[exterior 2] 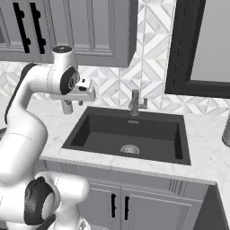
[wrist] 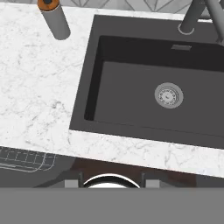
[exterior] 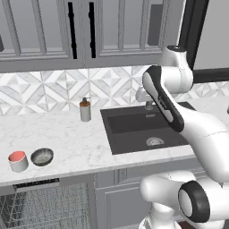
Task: Pick up the cup and bowl from the counter, place them in the dishwasher, and close the dishwasher door.
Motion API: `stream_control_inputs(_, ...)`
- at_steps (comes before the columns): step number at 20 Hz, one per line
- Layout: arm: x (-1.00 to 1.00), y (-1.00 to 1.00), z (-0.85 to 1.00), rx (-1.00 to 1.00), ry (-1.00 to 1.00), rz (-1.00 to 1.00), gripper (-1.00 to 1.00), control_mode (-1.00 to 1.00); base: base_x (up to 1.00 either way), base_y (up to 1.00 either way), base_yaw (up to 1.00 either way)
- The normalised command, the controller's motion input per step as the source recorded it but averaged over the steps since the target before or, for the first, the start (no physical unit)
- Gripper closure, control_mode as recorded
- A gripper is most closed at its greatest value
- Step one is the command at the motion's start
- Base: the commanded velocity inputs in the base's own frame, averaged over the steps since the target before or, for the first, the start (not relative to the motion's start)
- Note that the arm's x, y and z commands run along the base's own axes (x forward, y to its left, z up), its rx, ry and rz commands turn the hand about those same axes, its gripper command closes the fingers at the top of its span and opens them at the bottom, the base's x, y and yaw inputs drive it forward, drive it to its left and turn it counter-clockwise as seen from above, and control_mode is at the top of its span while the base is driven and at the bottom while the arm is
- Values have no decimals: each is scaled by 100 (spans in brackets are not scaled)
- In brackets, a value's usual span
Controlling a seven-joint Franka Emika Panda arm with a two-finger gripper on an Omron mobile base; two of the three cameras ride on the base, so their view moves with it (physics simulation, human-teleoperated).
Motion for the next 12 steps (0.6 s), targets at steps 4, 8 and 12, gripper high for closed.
stream_control_inputs(4, -42, 1, 0, 0, -10, 0, -100, -100, 0, 0, 0)
stream_control_inputs(8, -88, 1, 0, 0, -19, 0, -100, -100, 0, 0, 0)
stream_control_inputs(12, -86, 0, 0, 0, -11, 0, -100, -100, 0, 0, 0)
